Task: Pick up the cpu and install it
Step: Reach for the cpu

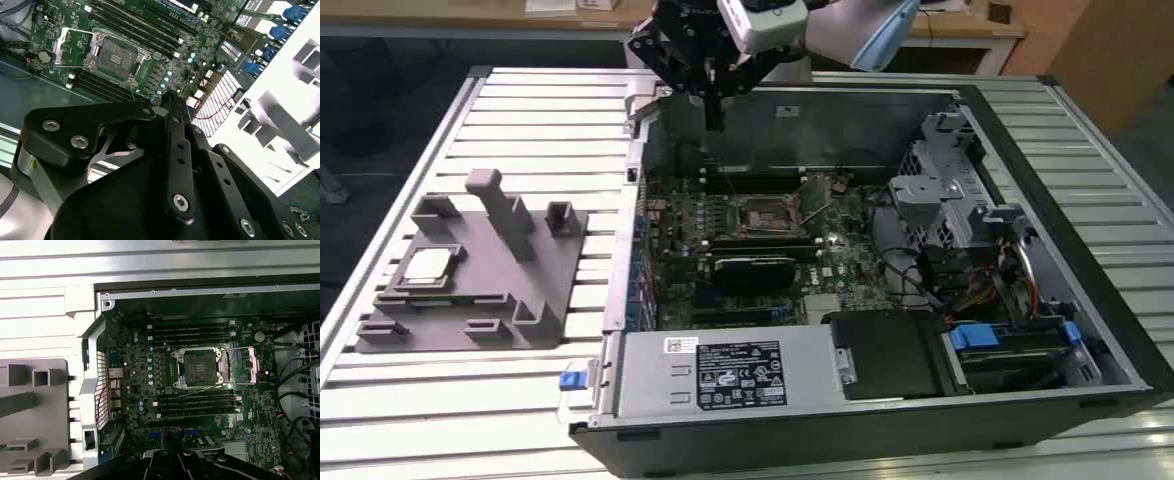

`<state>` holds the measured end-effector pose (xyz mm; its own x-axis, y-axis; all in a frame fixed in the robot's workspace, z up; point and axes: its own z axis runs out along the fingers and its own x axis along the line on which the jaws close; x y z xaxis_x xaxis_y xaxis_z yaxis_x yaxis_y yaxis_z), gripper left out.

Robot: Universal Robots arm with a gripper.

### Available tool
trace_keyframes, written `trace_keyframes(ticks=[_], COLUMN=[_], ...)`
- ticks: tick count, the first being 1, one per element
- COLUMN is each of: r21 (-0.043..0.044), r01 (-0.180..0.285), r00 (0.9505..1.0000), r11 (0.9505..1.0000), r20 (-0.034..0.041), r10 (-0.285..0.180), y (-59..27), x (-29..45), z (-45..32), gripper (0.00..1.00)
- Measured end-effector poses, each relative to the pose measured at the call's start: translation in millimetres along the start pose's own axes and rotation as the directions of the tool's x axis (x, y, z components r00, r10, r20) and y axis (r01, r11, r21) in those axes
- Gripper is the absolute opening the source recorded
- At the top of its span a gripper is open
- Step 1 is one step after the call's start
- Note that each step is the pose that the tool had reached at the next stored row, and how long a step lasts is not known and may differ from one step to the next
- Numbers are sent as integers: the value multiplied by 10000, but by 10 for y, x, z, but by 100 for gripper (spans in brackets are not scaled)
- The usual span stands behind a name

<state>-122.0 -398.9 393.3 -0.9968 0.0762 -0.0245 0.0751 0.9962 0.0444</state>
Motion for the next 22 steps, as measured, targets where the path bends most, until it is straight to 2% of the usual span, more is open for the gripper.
trace_keyframes(ticks=[10, 22], r21=[0, 0], r01=[0, -1], r00=[10000, 10000], r11=[10000, 10000], r20=[0, 0], r10=[0, 1], y=[0, -11], x=[0, 143], z=[0, -4], gripper=[11, 11])
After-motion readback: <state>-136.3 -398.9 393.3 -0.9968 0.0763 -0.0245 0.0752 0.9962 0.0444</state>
